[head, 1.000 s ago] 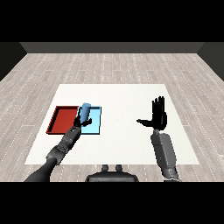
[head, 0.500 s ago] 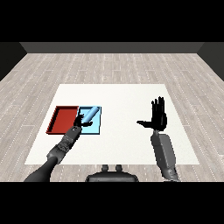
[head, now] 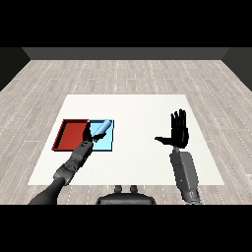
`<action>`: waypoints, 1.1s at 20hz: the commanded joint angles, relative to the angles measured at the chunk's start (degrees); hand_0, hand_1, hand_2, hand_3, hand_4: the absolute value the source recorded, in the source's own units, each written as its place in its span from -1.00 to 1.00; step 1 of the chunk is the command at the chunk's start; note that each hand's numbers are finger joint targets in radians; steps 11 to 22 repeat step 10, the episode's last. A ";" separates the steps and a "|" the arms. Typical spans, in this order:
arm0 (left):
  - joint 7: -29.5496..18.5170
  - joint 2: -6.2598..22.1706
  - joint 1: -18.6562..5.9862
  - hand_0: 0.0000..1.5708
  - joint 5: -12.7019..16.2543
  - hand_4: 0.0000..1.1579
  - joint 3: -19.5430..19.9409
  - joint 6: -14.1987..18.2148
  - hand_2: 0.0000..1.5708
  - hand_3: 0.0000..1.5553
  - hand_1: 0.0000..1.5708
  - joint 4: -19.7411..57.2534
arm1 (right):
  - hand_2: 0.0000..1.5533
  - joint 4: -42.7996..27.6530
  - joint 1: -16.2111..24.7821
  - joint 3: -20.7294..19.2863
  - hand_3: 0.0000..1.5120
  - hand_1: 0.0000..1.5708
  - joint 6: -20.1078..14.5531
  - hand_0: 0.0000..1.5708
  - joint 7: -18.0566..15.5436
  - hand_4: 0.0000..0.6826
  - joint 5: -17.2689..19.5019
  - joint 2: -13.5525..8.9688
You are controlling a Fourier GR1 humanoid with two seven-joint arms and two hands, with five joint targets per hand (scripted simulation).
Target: Pick the blue can and put it in the blue box
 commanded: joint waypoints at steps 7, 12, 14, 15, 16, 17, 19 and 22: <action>-23.96 -1.73 3.92 -1.00 5.85 -1.00 5.22 -16.22 -1.00 -1.00 -1.00 -20.23 | -1.00 -0.35 1.78 2.56 -1.00 -1.00 1.53 -1.00 0.33 -1.00 1.59 0.08; -27.91 -2.27 9.94 -1.00 5.96 -1.00 3.44 -20.38 -1.00 -1.00 -1.00 -28.28 | -1.00 -1.24 4.98 1.92 -1.00 -1.00 3.65 -1.00 0.40 -1.00 1.05 -1.68; -27.91 -2.27 9.94 -1.00 5.96 -1.00 3.44 -20.38 -1.00 -1.00 -1.00 -28.28 | -1.00 -1.24 4.98 1.92 -1.00 -1.00 3.65 -1.00 0.40 -1.00 1.05 -1.68; -27.91 -2.27 9.94 -1.00 5.96 -1.00 3.44 -20.38 -1.00 -1.00 -1.00 -28.28 | -1.00 -1.24 4.98 1.92 -1.00 -1.00 3.65 -1.00 0.40 -1.00 1.05 -1.68; -27.91 -2.27 9.94 -1.00 5.96 -1.00 3.44 -20.38 -1.00 -1.00 -1.00 -28.28 | -1.00 -1.24 4.98 1.92 -1.00 -1.00 3.65 -1.00 0.40 -1.00 1.05 -1.68; -27.91 -2.27 9.94 -1.00 5.96 -1.00 3.44 -20.38 -1.00 -1.00 -1.00 -28.28 | -1.00 -1.24 4.98 1.92 -1.00 -1.00 3.65 -1.00 0.40 -1.00 1.05 -1.68; -27.91 -2.27 9.94 -1.00 5.96 -1.00 3.44 -20.38 -1.00 -1.00 -1.00 -28.28 | -1.00 -1.24 4.98 1.92 -1.00 -1.00 3.65 -1.00 0.40 -1.00 1.05 -1.68; -27.91 -2.27 9.94 -1.00 5.96 -1.00 3.44 -20.38 -1.00 -1.00 -1.00 -28.28 | -1.00 -1.24 4.98 1.92 -1.00 -1.00 3.65 -1.00 0.40 -1.00 1.05 -1.68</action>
